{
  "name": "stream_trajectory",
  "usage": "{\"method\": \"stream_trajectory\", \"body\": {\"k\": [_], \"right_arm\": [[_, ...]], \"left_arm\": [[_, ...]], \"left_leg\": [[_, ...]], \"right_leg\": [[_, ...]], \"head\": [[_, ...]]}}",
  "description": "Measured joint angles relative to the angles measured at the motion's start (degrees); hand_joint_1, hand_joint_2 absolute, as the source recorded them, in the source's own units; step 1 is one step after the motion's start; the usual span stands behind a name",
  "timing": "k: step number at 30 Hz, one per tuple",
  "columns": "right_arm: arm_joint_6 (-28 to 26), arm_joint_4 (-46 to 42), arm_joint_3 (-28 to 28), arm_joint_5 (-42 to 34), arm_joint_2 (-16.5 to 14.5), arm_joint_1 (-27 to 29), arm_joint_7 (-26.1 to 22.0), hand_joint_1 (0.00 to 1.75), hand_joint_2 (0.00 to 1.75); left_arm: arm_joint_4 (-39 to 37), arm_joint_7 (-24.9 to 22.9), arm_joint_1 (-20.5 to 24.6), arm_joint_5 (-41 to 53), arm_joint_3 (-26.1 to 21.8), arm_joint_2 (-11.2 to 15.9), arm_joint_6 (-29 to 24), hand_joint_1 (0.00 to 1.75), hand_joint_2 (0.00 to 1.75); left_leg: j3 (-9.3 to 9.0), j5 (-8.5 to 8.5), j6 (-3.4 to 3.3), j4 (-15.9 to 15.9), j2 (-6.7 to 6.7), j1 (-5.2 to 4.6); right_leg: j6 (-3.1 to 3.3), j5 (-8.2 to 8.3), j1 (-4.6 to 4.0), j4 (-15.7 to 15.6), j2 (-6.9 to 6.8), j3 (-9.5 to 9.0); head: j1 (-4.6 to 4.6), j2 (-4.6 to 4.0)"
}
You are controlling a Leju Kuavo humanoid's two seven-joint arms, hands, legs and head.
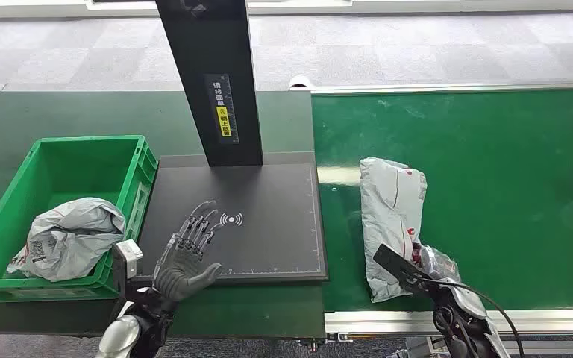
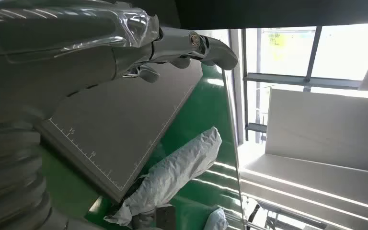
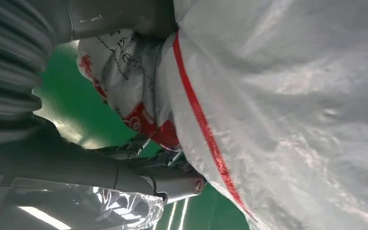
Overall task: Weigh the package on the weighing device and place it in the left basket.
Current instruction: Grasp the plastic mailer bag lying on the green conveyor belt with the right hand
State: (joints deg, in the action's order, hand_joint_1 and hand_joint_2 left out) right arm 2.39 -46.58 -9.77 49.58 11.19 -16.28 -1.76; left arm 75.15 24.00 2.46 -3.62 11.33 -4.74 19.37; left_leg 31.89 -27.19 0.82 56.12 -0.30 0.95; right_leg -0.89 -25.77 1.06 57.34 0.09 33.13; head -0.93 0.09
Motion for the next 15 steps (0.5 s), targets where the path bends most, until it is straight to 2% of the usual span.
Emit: {"method": "stream_trajectory", "body": {"k": [7, 15], "right_arm": [[-1.2, -0.7, 0.0, -2.3, -0.1, -0.1, -3.3, 1.75, 1.75], [-1.3, -3.2, 0.5, -9.5, -0.5, 0.8, -8.9, 1.75, 1.75]], "left_arm": [[1.3, -0.3, -0.8, -0.1, -0.6, 0.0, 0.0, 0.0, 1.75], [1.9, -0.3, -1.4, -0.4, -0.8, 0.0, 0.0, 0.0, 1.75]], "left_leg": [[0.14, -0.02, 0.01, 0.0, -0.02, 0.02], [0.45, -0.02, 0.01, 0.0, -0.02, 0.02]], "right_leg": [[0.01, -0.02, -0.03, 0.0, 0.0, 0.16], [0.0, -0.03, -0.04, 0.0, 0.0, 0.45]], "head": [[-0.01, 0.0], [-0.01, 0.0]]}}
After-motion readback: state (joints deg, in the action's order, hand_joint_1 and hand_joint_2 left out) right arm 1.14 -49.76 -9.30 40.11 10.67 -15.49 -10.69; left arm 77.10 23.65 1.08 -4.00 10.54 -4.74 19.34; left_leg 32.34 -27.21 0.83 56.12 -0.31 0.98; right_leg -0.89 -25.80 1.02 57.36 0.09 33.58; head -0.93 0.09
